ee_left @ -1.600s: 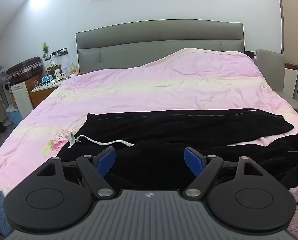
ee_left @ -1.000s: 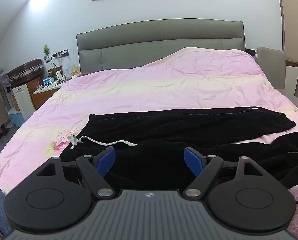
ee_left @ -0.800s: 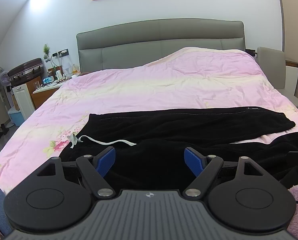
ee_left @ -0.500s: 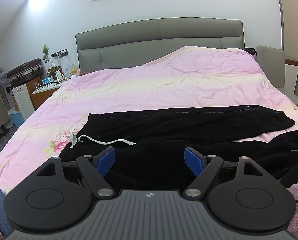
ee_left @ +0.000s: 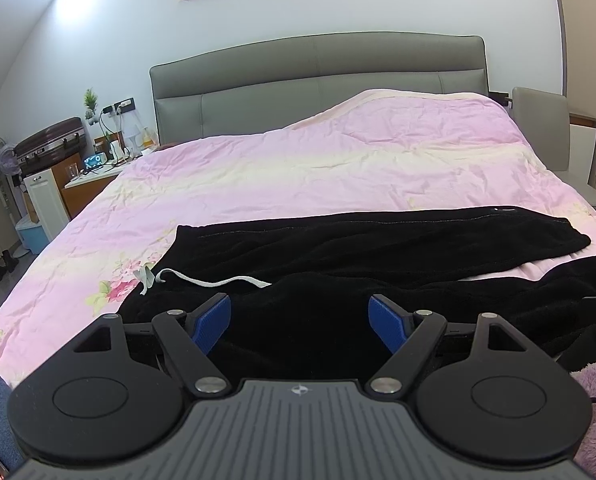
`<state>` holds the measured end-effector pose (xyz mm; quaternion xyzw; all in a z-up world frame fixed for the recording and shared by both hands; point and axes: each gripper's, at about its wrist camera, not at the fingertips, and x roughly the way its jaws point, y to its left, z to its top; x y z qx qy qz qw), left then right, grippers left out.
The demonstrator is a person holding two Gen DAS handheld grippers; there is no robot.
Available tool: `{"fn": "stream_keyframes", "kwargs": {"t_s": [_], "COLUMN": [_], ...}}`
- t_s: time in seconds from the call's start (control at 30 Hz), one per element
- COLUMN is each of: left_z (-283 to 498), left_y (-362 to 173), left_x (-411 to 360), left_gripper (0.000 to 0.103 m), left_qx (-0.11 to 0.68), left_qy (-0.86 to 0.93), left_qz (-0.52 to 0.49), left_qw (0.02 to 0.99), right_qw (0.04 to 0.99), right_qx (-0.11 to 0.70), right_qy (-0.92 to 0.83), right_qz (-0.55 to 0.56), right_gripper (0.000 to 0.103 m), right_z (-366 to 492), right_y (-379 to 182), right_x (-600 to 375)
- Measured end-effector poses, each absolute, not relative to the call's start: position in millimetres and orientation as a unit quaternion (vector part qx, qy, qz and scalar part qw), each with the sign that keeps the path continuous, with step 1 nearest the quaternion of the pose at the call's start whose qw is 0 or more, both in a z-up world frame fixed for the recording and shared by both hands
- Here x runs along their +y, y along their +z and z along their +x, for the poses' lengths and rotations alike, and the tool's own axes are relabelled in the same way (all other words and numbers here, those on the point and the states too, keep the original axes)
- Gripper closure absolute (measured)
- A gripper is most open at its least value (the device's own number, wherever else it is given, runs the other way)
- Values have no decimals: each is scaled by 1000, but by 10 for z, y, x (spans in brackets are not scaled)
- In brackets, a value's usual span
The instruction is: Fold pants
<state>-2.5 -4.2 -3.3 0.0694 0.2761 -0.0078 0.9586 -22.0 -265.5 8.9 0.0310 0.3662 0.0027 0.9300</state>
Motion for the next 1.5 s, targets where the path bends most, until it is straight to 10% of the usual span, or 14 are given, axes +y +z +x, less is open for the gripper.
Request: {"fn": "stream_keyframes", "kwargs": {"t_s": [1.5], "left_z": [31], "left_y": [-98], "left_x": [-55], "left_gripper": [11], "left_qx": [291], "left_qy": [-10], "left_qz": [69], "left_qw": [954], "right_qw": [924], "right_qx": [382], "right_qy": [-4], "right_qz": [25], "right_gripper": [5], "right_z": [-113], "right_y": [28], "right_x": [-2637]}}
